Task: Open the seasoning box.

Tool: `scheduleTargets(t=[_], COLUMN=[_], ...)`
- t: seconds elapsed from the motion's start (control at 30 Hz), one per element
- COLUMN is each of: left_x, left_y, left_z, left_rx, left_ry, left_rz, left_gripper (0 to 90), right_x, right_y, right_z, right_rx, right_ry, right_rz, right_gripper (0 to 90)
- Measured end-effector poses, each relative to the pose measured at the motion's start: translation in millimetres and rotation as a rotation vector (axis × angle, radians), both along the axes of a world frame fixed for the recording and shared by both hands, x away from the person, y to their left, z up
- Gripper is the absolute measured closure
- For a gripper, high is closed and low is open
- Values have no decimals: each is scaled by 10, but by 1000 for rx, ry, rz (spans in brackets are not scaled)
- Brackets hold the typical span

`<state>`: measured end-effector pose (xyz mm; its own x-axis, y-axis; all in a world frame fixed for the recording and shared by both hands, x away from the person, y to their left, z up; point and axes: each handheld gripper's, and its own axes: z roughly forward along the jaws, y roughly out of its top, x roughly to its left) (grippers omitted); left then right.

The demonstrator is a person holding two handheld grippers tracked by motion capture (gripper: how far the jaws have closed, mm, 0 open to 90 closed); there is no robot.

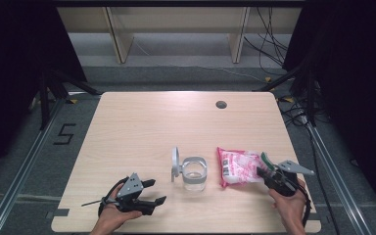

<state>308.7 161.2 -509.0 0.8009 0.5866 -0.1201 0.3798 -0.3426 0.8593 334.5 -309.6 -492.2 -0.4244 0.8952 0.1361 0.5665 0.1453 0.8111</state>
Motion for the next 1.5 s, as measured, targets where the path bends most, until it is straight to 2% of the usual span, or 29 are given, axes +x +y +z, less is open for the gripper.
scheduleTargets(t=[0.07, 0.1, 0.13, 0.2, 0.23, 0.3, 0.33, 0.4, 0.43, 0.47, 0.53, 0.57, 0.6, 0.77, 0.8, 0.87, 0.9, 0.93, 0.97, 1.0, 1.07, 1.1, 1.13, 1.2, 1.27, 1.3, 1.33, 1.4, 1.5], left_x=[-10, -11, -13, -5, -11, -16, -3, -4, -6, -10, -12, -9, -12, -12, -4, -8, -1, -8, -9, -1, -8, -6, -3, -4, -32, -32, -42, -80, -142], left_y=[1, -1, -18, -39, -43, -47, -42, -49, -46, -43, -45, -44, -42, -57, -36, -39, -43, -63, -70, -54, -55, -57, -61, -66, -88, -88, -114, -182, -274], left_z=[1, 2, 1, -2, -3, -5, 1, -1, -3, -5, -3, -5, -6, -11, -7, -9, -11, -12, -16, -12, -13, -11, -11, -16, -14, -14, -18, -35, -36], left_rx=[6, 14, 0, -1, 7, 11, 20, 7, 9, 8, -1, 6, 9, -6, 28, 25, 24, -3, -7, 25, 27, 27, 25, 28, 27, 27, 22, 21, 21], left_ry=[-8, -7, -1, -5, 1, -5, -7, -3, -1, 0, 1, 1, 0, 2, -7, -6, -6, 1, -1, -6, -4, -5, -4, -5, -8, -8, -5, -4, -7], left_rz=[-5, -4, -2, -7, -9, -17, -18, -14, -12, -11, -11, -7, -9, 3, -5, -7, -14, -14, -9, -12, -16, -17, -16, -16, -23, -23, -32, -42, -65], left_gripper=[275, 275, 275, 275, 275, 274, 274, 274, 274, 274, 274, 274, 274, 274, 274, 274, 274, 274, 274, 274, 274, 274, 275, 276, 279, 282, 282, 286, 286], right_x=[-78, -124, -148, -178, -188, -152, -119, -112, -112, -128, -137, -163, -174, -207, -207, -193, -192, -173, -172, -167, -131, -97, -113, -80, -66, -66, -92, -71, -78], right_y=[-23, -89, -161, -233, -210, -231, -216, -199, -199, -166, -165, -154, -148, -149, -132, -133, -104, -84, -67, -52, -47, -73, -44, -58, -34, -34, -5, 35, 81], right_z=[2, -5, -18, -30, -50, -85, -97, -109, -109, -142, -153, -171, -163, -185, -190, -190, -188, -198, -184, -171, -177, -188, -163, -148, -86, -86, -37, 69, 158], right_rx=[12, 2, -2, 67, 128, 125, 129, 140, 140, 200, 218, 247, 259, 283, 273, 249, 271, 256, 255, 233, 199, 153, 149, 124, 123, 123, 149, 129, 139], right_ry=[21, 12, -9, -1, 12, 5, 9, 45, 45, 73, 65, 86, 98, 78, 91, 79, 92, 80, 96, 107, 65, 24, 56, 24, -16, -16, -5, -91, -118], right_rz=[-24, -16, -2, -29, -78, -80, -94, -133, -133, -150, -162, -213, -234, -251, -262, -246, -239, -239, -229, -227, -194, -167, -183, -141, -126, -126, -122, -79, -60], right_gripper=[900, 900, 900, 900, 900, 860, 753, 727, 727, 702, 691, 643, 632, 581, 586, 615, 656, 685, 736, 787, 890, 900, 900, 900, 900, 900, 900, 900, 900])
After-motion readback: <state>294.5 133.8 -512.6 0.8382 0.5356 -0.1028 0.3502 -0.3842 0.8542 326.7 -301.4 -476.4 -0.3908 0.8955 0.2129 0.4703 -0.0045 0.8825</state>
